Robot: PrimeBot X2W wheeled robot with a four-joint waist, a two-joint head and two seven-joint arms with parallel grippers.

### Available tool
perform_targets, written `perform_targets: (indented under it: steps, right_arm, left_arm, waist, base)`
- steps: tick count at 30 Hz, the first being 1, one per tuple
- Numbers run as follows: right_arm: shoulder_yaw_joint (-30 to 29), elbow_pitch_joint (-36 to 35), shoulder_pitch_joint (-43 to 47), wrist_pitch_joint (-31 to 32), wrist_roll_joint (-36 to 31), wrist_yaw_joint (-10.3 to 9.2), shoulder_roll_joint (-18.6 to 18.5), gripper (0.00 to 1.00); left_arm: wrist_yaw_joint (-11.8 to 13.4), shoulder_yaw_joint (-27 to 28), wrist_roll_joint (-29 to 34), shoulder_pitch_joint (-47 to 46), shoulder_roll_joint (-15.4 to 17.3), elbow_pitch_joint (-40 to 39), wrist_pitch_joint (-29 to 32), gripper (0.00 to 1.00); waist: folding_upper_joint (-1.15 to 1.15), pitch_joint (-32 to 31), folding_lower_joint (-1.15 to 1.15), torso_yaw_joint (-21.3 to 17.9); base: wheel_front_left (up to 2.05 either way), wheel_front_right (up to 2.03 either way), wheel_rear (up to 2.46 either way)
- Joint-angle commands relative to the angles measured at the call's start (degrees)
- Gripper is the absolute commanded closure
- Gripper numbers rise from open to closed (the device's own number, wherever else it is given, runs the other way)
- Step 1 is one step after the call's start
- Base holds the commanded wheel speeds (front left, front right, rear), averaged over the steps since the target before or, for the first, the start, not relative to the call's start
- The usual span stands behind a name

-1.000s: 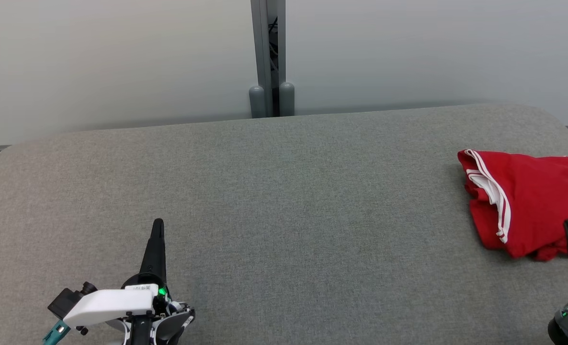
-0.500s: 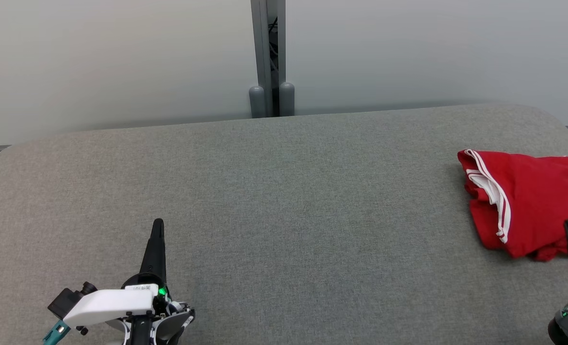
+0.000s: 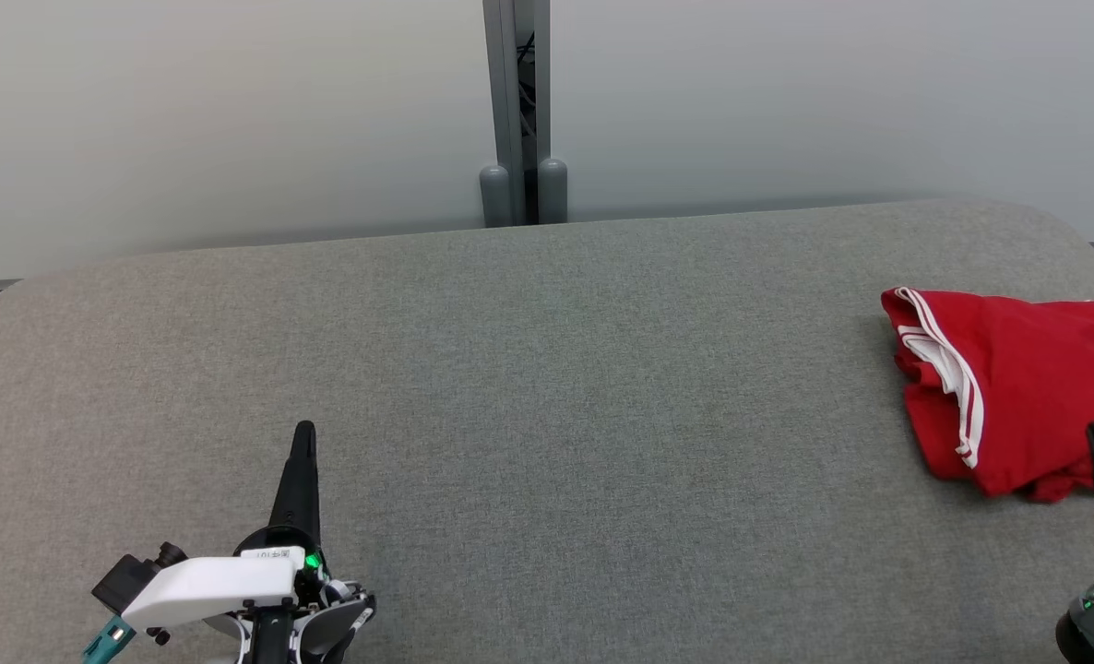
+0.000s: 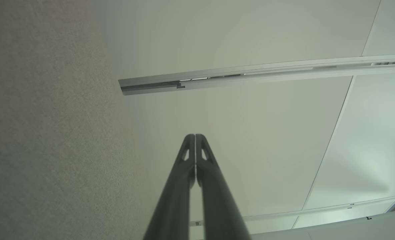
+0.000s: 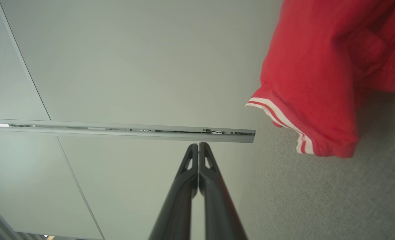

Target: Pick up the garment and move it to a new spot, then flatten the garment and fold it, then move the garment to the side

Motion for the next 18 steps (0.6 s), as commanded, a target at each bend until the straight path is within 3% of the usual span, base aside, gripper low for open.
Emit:
perform_targets:
  steps: [1, 18]
  right_arm:
    - [-0.1, 0.1, -0.8, 0.4, -0.1, 0.02, -0.1, 1.0]
    - [-0.2, 0.1, -0.7, 0.5, -0.2, 0.02, 0.0, 1.0]
  left_arm:
    - [-0.3, 0.1, -0.5, -1.0, 0.1, -0.1, -0.1, 1.0]
    - [-0.3, 0.1, -0.5, -1.0, 0.1, -0.1, -0.1, 1.0]
  waist:
    - [0.0, 0.0, 0.0, 0.0]
    - [0.0, 0.0, 0.0, 0.0]
  base:
    - [0.0, 0.0, 0.0]
    - [0.0, 0.0, 0.0]
